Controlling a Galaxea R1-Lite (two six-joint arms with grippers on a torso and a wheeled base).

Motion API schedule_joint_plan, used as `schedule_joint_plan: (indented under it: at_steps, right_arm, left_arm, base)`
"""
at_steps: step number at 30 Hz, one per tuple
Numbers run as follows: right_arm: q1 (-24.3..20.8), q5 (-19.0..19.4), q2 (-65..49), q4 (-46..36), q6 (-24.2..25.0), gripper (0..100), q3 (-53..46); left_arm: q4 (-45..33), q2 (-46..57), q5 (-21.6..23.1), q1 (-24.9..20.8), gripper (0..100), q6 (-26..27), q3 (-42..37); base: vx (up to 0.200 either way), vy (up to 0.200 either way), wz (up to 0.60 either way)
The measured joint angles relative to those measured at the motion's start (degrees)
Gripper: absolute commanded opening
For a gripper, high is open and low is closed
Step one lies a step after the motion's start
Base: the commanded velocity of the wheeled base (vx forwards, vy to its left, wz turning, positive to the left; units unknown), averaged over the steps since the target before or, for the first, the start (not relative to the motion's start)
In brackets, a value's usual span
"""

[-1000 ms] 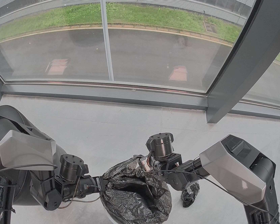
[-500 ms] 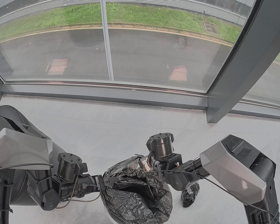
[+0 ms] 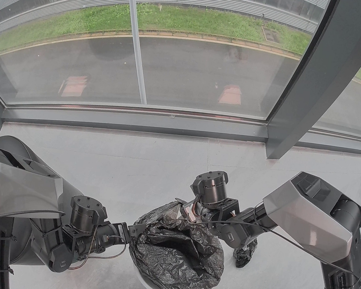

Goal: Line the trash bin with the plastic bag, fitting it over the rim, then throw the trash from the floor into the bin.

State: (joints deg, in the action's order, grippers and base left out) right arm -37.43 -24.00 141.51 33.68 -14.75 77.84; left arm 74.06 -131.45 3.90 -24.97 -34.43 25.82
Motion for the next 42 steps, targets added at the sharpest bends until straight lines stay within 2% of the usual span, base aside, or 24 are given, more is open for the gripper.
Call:
schedule_joint_plan:
  at_steps: [9, 19, 30, 42]
  right_arm:
    - [-1.24, 5.49, -5.75, 0.44, 0.02, 100, -9.51]
    - [-1.73, 5.67, -7.72, 3.34, 1.6, 100, -11.72]
    - [-1.63, 5.56, -9.25, 10.26, 2.28, 100, -14.36]
    - [-1.68, 5.42, -9.42, 11.34, 4.05, 100, -15.66]
  left_arm:
    - [6.88, 0.83, -2.24, 0.3, 100, 3.69, -5.49]
    - [7.2, 1.24, -2.4, 0.91, 100, 3.94, -6.73]
    - [9.16, -0.09, -2.07, 1.44, 100, 5.17, -7.55]
    - [10.54, -2.89, -1.99, 1.07, 100, 5.58, -7.3]
  base:
    - [0.0, 0.0, 0.0]
    - [0.0, 0.0, 0.0]
    - [0.0, 0.0, 0.0]
    - [0.0, 0.0, 0.0]
